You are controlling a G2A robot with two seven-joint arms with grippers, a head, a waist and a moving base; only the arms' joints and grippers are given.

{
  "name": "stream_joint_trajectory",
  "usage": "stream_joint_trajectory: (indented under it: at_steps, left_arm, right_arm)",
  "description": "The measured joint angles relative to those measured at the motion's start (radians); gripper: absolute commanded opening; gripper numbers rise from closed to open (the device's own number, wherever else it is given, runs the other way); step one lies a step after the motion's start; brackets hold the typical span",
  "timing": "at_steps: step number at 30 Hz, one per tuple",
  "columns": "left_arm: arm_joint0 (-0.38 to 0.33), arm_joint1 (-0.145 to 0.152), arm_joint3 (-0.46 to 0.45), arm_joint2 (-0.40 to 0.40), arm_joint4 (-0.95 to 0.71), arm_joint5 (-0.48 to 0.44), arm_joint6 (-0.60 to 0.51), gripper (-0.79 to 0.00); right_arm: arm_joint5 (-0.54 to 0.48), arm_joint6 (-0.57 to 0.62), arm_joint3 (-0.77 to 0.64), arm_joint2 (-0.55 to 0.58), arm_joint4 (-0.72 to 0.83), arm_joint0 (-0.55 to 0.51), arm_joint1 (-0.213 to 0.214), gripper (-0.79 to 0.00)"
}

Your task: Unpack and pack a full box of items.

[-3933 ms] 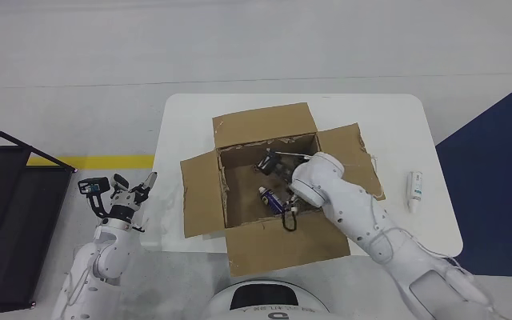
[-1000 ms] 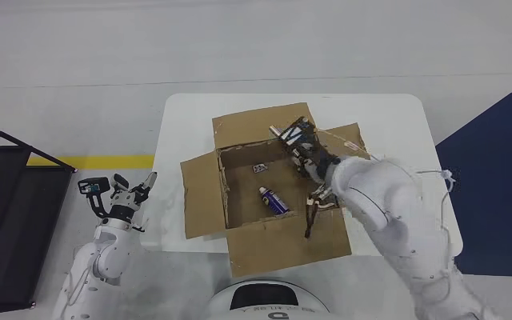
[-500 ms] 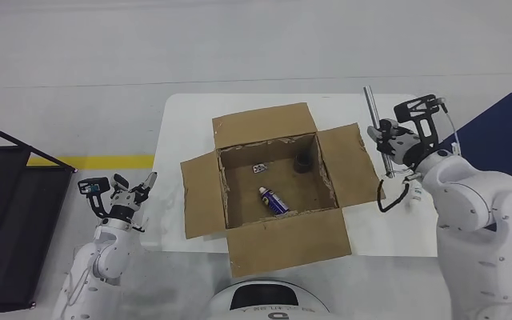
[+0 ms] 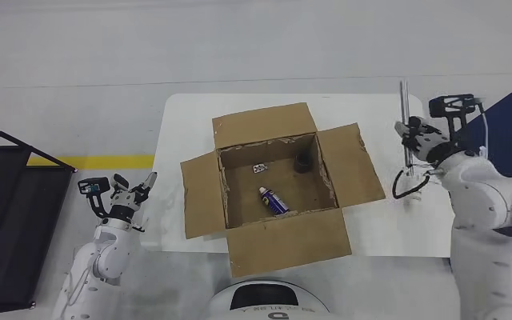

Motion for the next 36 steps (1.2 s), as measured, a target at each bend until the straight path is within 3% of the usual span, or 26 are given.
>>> stream_joint_trajectory:
  at_steps: [5, 8, 16, 23, 35, 36]
  left_arm:
    - [0.000, 0.000, 0.000, 0.000, 0.000, 0.000, 0.000, 0.000]
    - [0.000, 0.000, 0.000, 0.000, 0.000, 0.000, 0.000, 0.000]
    - [0.000, 0.000, 0.000, 0.000, 0.000, 0.000, 0.000, 0.000]
    - [0.000, 0.000, 0.000, 0.000, 0.000, 0.000, 0.000, 0.000]
    - [0.000, 0.000, 0.000, 0.000, 0.000, 0.000, 0.000, 0.000]
    - [0.000, 0.000, 0.000, 0.000, 0.000, 0.000, 0.000, 0.000]
  right_arm:
    - [-0.031, 0.059, 0.063, 0.123, -0.021, -0.060, 0.009, -0.785]
    - [-0.050, 0.107, 0.102, 0.127, -0.050, -0.077, 0.013, -0.785]
    - [-0.065, 0.191, 0.251, -0.006, -0.137, -0.043, 0.020, -0.785]
    - [0.005, 0.167, 0.365, -0.114, -0.223, 0.021, 0.018, -0.785]
    - [0.046, 0.147, 0.470, -0.223, -0.205, 0.085, 0.010, -0.785]
    - [0.050, 0.147, 0.487, -0.233, -0.215, 0.093, 0.010, -0.754]
